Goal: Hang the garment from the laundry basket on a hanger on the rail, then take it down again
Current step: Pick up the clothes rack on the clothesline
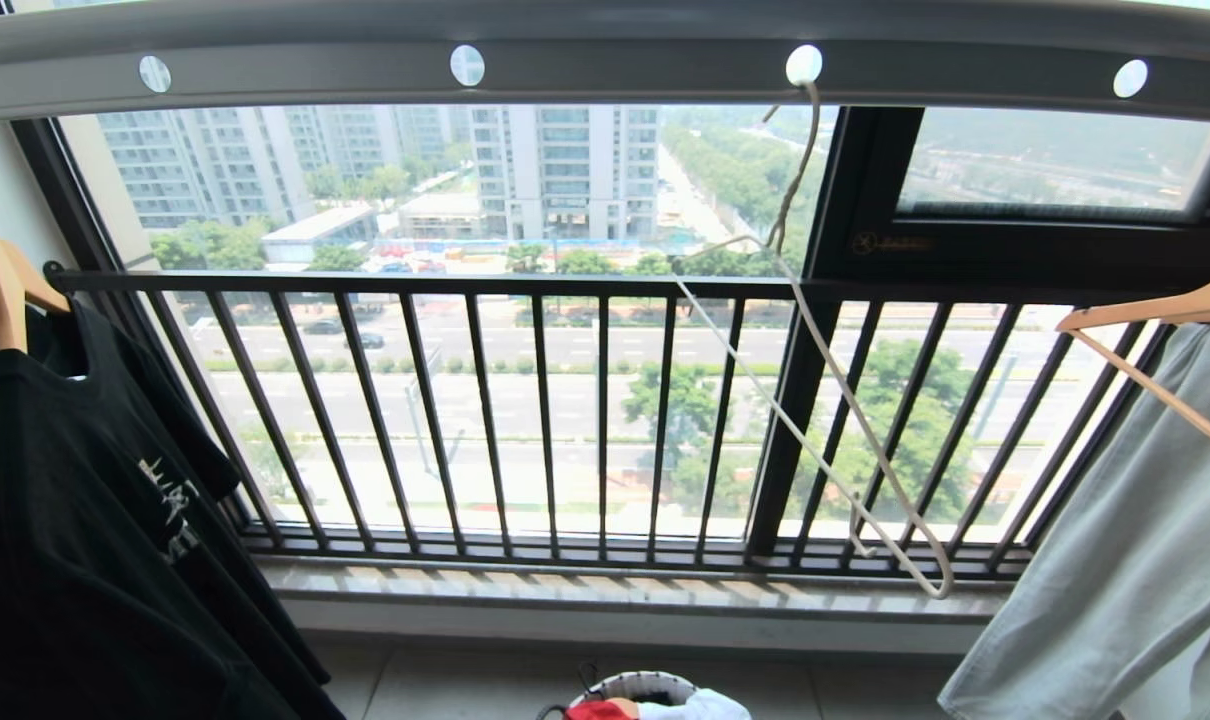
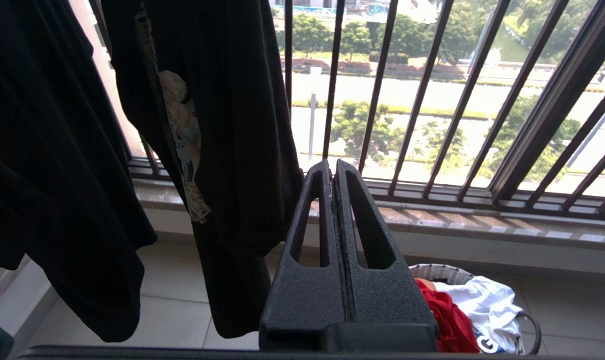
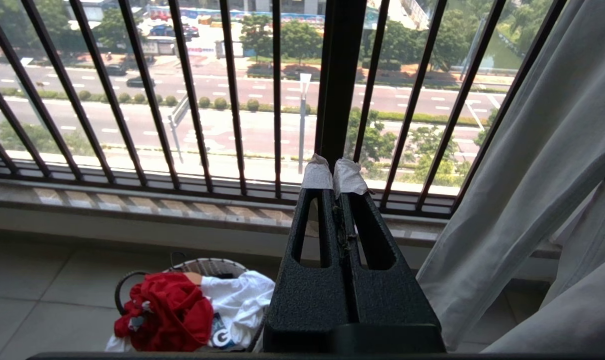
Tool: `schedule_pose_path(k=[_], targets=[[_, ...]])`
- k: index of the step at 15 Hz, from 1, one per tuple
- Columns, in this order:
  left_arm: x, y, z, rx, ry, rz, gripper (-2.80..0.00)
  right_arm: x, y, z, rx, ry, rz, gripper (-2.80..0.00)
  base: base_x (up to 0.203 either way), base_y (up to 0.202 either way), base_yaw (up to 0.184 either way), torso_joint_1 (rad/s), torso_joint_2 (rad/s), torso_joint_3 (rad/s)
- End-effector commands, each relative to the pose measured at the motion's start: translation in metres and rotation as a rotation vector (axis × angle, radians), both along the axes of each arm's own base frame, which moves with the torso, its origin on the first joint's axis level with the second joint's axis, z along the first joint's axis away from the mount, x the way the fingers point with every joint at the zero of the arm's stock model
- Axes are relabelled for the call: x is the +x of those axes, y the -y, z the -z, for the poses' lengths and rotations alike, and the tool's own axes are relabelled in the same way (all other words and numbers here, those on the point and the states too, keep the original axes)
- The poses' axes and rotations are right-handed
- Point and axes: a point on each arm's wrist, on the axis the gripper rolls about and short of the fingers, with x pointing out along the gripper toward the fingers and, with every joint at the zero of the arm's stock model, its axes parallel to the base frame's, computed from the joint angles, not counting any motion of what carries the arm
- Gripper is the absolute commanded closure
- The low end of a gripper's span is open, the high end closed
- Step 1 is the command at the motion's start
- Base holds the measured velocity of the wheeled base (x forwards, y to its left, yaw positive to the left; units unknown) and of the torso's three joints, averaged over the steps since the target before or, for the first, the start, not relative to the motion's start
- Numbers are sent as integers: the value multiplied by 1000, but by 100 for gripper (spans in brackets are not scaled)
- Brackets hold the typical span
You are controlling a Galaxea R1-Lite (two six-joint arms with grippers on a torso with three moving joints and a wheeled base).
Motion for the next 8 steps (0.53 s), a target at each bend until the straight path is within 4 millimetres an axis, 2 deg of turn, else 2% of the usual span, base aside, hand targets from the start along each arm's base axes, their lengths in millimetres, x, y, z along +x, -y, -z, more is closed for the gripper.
schedule_pose_path(k=[1, 8], targets=[[0, 0, 0, -1, -2, -1, 0, 0, 0, 0, -2, -3, -1, 0, 0, 0, 0, 0, 0, 0], [0, 0, 0, -1, -2, -1, 0, 0, 0, 0, -8, -2, -2, 0, 0, 0, 0, 0, 0, 0]])
